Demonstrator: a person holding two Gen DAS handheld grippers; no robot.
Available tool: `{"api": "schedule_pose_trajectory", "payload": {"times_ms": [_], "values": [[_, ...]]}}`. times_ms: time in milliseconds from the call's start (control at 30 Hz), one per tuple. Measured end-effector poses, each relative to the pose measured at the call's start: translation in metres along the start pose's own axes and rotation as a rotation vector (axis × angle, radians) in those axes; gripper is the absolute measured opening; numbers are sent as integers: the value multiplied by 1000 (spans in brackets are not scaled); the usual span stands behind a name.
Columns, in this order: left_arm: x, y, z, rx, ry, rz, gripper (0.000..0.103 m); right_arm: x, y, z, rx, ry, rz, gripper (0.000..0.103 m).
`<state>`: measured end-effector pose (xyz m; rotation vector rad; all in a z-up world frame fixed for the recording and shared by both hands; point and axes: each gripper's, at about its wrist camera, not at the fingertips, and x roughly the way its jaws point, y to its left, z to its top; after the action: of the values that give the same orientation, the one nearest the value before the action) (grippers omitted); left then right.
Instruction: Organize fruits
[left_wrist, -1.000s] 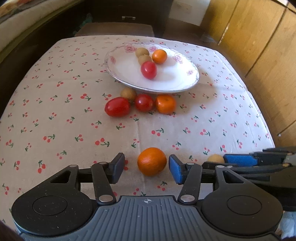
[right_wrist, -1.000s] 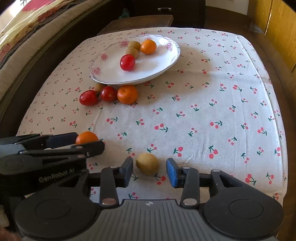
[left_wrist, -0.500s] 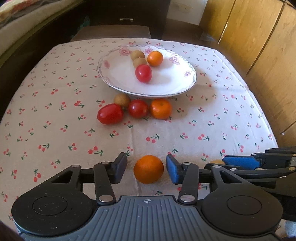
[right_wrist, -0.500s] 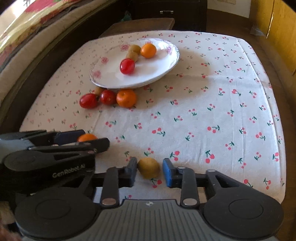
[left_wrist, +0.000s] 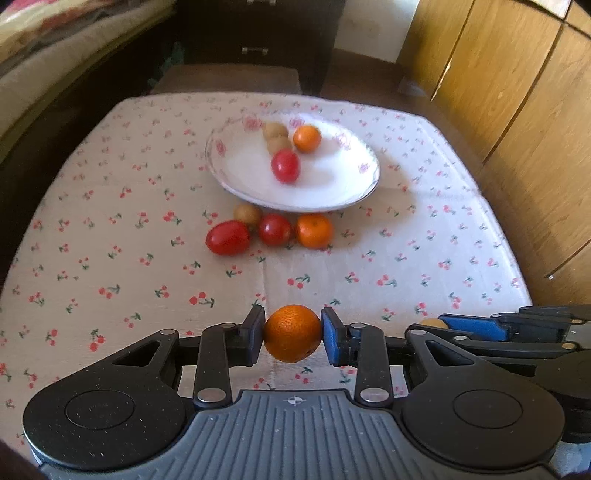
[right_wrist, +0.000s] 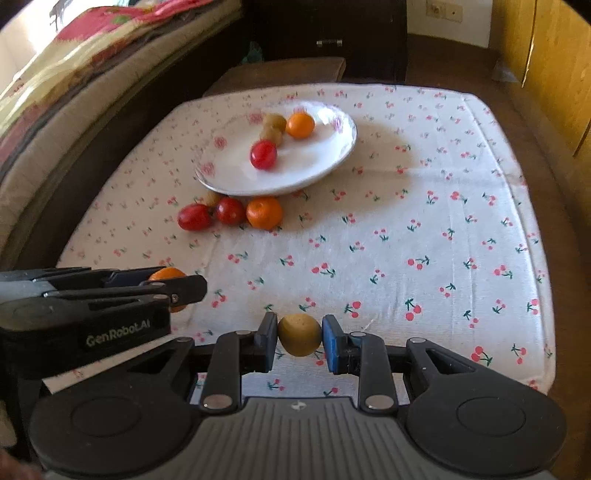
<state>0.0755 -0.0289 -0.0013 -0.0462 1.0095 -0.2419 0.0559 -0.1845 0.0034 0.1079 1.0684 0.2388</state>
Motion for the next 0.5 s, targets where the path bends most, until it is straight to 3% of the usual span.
{"api": "schedule_pose_trajectory", "payload": {"times_ms": [167, 500], "values": [[-24, -9, 6, -4, -47, -24, 39, -23, 10, 9, 17, -62, -12, 28], [-43, -8, 38, 2, -131, 18, 41, -32, 15, 40, 10, -129, 0, 28]]}}
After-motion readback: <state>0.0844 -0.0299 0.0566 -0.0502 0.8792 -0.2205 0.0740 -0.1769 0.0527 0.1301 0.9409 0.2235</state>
